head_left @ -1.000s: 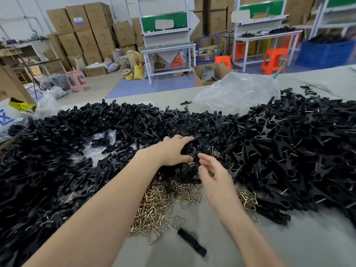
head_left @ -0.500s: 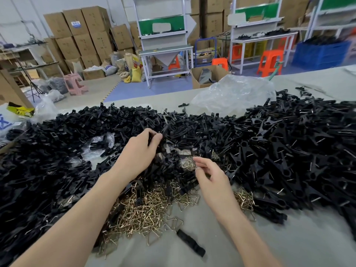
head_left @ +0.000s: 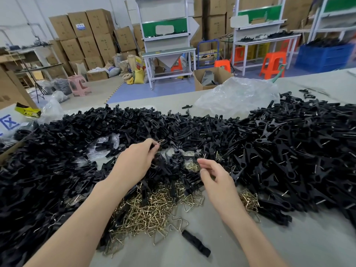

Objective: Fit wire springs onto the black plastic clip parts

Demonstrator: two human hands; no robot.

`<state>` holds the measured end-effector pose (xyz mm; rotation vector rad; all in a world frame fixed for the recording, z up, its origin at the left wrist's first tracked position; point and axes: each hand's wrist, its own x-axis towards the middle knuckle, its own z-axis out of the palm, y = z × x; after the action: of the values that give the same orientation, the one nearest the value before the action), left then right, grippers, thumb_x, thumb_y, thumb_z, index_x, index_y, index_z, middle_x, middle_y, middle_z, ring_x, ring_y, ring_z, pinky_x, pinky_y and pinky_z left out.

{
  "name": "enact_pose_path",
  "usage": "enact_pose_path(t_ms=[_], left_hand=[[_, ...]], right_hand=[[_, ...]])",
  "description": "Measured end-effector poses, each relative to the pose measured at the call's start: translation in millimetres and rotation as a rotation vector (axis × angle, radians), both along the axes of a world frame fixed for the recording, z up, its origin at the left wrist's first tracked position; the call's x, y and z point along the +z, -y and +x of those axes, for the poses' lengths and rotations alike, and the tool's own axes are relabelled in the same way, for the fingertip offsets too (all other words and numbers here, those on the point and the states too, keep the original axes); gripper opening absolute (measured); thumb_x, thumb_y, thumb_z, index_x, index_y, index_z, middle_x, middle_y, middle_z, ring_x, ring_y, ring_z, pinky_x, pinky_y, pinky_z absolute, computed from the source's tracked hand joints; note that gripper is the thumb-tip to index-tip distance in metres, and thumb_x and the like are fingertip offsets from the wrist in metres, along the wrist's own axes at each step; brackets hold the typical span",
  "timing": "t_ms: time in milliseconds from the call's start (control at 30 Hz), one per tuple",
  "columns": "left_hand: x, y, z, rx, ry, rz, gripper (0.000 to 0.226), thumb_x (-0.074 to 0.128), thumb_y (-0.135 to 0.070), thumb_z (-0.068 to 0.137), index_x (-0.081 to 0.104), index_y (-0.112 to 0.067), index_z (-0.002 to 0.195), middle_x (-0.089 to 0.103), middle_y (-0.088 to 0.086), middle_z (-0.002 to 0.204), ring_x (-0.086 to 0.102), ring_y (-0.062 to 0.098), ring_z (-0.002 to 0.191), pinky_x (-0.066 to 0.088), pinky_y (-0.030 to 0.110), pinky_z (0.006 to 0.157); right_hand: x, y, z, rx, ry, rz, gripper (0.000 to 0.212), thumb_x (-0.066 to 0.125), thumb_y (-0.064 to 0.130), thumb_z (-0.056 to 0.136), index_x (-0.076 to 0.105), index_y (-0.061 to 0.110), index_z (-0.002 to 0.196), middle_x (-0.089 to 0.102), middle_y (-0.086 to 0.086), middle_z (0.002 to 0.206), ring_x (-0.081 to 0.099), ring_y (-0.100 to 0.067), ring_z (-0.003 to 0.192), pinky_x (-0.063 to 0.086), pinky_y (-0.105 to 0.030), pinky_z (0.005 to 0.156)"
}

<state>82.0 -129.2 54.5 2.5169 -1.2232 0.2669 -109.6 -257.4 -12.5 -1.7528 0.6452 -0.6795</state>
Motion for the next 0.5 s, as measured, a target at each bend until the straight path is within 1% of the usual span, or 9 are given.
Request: enact_pose_path(t_ms=[67, 167, 233, 300, 367, 400, 433, 467, 500], left_hand=[[-2.2, -2.3, 0.9, 0.016, -0.011, 0.006, 0.032, 0.037, -0.042, 0.106, 0.056, -0.026, 0.127, 0.063, -0.009, 0.07, 0.06, 0.011, 0.059, 0.052, 0.034, 0.057], [-3.5, -8.9, -2.3, 0.038, -0.023, -0.008, 0.047, 0.032, -0.049, 0.106, 0.037, -0.029, 0.148, 0.057, -0.005, 0.057, 0.054, 0.013, 0.051, 0.039, 0.031, 0.046], [-1.0, -12.8, -6.2, 0.0, -0.031, -0.041, 0.047, 0.03, -0.055, 0.103, 0.043, -0.031, 0.142, 0.055, -0.006, 0.051, 0.052, 0.008, 0.048, 0.036, 0.029, 0.044], [2.1, -15.9, -12.8, -0.105, -0.039, -0.058, 0.047, 0.03, -0.063, 0.097, 0.055, -0.033, 0.122, 0.054, -0.009, 0.049, 0.052, 0.002, 0.045, 0.031, 0.016, 0.04], [4.2, -17.3, -21.1, -0.195, 0.01, 0.091, 0.047, 0.032, -0.072, 0.092, 0.054, -0.038, 0.116, 0.049, -0.014, 0.053, 0.052, -0.004, 0.048, 0.032, 0.011, 0.041], [3.8, -17.7, -24.8, -0.215, 0.058, 0.194, 0.046, 0.034, -0.073, 0.092, 0.053, -0.04, 0.118, 0.047, -0.019, 0.06, 0.055, -0.006, 0.056, 0.034, 0.011, 0.046], [2.4, -18.1, -27.2, -0.217, 0.095, 0.274, 0.044, 0.037, -0.071, 0.094, 0.052, -0.04, 0.12, 0.046, -0.021, 0.067, 0.059, -0.005, 0.068, 0.038, 0.016, 0.052], [0.4, -18.6, -28.5, -0.203, 0.112, 0.328, 0.042, 0.039, -0.069, 0.095, 0.053, -0.038, 0.122, 0.047, -0.021, 0.072, 0.061, 0.002, 0.076, 0.041, 0.021, 0.057], [-1.0, -19.3, -29.4, -0.182, 0.122, 0.352, 0.041, 0.039, -0.066, 0.097, 0.053, -0.036, 0.121, 0.048, -0.019, 0.074, 0.06, 0.006, 0.077, 0.042, 0.024, 0.059]], right_hand=[[0.0, -0.2, -0.7, 0.004, -0.001, 0.001, 0.031, 0.049, 0.023, 0.104, 0.06, 0.047, 0.121, 0.06, 0.024, 0.12, 0.05, 0.02, 0.108, 0.041, -0.01, 0.084], [0.3, 0.2, -1.3, 0.005, 0.004, -0.001, 0.031, 0.049, 0.023, 0.104, 0.059, 0.048, 0.12, 0.06, 0.024, 0.12, 0.05, 0.02, 0.108, 0.041, -0.009, 0.082], [0.6, 0.6, -1.2, 0.011, 0.005, -0.004, 0.03, 0.049, 0.023, 0.104, 0.059, 0.046, 0.121, 0.059, 0.025, 0.12, 0.05, 0.02, 0.108, 0.041, -0.008, 0.082], [0.7, 0.7, -0.6, 0.016, 0.008, -0.006, 0.03, 0.049, 0.023, 0.104, 0.06, 0.044, 0.122, 0.059, 0.025, 0.121, 0.05, 0.02, 0.108, 0.04, -0.008, 0.084], [0.3, 1.0, 0.0, 0.012, 0.012, -0.007, 0.03, 0.049, 0.022, 0.104, 0.061, 0.042, 0.124, 0.06, 0.023, 0.121, 0.051, 0.018, 0.109, 0.04, -0.009, 0.087], [0.3, 1.0, 0.1, 0.009, 0.01, -0.009, 0.03, 0.049, 0.022, 0.104, 0.062, 0.042, 0.124, 0.06, 0.023, 0.121, 0.051, 0.018, 0.11, 0.04, -0.01, 0.089], [0.5, 0.9, 0.1, 0.006, 0.009, -0.013, 0.03, 0.049, 0.022, 0.104, 0.062, 0.042, 0.124, 0.06, 0.023, 0.121, 0.051, 0.017, 0.11, 0.04, -0.01, 0.089], [0.5, 1.2, -0.2, 0.003, 0.008, -0.016, 0.03, 0.049, 0.023, 0.104, 0.061, 0.042, 0.123, 0.061, 0.022, 0.121, 0.052, 0.016, 0.11, 0.04, -0.01, 0.088], [0.8, 1.2, -0.3, 0.004, 0.006, -0.016, 0.03, 0.049, 0.023, 0.104, 0.061, 0.043, 0.122, 0.061, 0.022, 0.121, 0.052, 0.016, 0.11, 0.041, -0.01, 0.087]])
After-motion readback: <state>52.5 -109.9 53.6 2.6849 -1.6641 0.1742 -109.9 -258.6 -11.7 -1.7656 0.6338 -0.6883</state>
